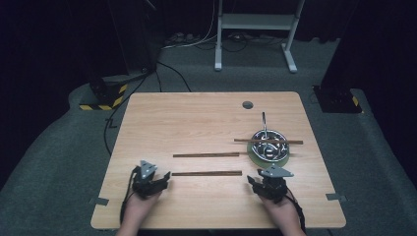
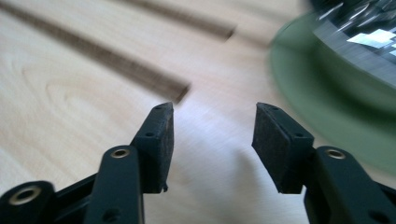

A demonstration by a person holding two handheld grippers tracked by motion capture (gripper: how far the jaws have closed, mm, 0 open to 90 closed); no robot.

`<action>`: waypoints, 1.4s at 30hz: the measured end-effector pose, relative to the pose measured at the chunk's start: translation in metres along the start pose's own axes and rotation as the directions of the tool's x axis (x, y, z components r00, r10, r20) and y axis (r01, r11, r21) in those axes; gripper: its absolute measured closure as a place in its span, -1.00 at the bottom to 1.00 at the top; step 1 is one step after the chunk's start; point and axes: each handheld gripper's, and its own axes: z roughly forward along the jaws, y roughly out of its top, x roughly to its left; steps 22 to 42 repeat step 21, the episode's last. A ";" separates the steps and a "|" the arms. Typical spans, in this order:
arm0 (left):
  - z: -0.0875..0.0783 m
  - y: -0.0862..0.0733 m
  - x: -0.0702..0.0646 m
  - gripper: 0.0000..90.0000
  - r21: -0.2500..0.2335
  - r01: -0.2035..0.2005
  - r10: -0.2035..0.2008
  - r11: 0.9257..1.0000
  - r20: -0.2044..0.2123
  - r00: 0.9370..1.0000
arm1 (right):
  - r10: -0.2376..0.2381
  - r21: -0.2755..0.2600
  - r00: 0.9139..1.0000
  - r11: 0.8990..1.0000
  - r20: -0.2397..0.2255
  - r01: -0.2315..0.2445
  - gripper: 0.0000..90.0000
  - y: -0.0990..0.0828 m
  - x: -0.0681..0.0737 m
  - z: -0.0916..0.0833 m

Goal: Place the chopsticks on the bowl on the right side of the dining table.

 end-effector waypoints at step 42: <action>-0.009 -0.022 0.020 -0.56 0.050 0.025 -0.027 0.998 0.037 0.999 | -0.040 0.065 0.999 0.997 -0.026 0.042 -0.21 0.000 0.010 0.008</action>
